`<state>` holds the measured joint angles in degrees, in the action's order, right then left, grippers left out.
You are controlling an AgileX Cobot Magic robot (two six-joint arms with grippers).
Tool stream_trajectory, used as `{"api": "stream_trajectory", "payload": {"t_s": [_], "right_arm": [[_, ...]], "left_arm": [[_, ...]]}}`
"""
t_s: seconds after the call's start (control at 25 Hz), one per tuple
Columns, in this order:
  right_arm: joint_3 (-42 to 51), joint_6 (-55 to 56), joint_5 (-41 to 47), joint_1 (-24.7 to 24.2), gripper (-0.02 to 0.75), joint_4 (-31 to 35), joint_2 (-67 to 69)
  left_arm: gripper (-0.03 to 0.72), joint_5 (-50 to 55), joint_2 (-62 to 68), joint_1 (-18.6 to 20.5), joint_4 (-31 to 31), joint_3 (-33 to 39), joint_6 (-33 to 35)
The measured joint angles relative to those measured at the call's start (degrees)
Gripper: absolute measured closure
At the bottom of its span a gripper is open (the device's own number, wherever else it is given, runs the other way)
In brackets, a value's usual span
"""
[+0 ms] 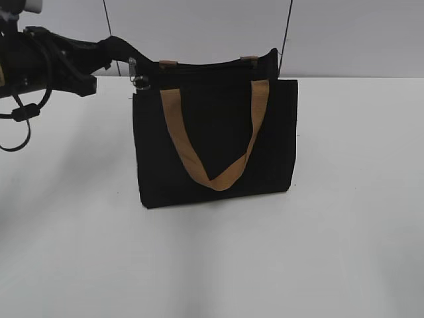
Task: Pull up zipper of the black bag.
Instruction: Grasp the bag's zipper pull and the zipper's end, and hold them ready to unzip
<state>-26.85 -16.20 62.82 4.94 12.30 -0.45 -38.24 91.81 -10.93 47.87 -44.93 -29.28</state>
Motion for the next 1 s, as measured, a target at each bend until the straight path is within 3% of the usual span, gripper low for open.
{"api": "stream_trajectory", "payload": {"t_s": [0.32, 0.52, 0.72, 1.0], "right_arm": [[0.0, -0.2, -0.1, 0.0, 0.216, 1.1, 0.9], [-0.6, -5.5, -1.6, 0.0, 0.216, 6.0, 11.4], [-3.2, -20.5, -11.1, 0.0, 0.216, 21.4, 24.8], [-3.3, -50.1, -18.8, 0.1, 0.216, 49.5, 47.3]], "left_arm": [[0.677, 0.8, -2.8, -0.4, 0.1, 0.0, -3.6], [0.677, 0.9, -2.8, -2.1, 0.2, 0.0, -6.8], [0.677, 0.9, -2.9, -2.7, 0.2, 0.0, -10.6], [0.677, 3.3, -4.0, -2.7, 0.4, -1.9, -13.5]]}}
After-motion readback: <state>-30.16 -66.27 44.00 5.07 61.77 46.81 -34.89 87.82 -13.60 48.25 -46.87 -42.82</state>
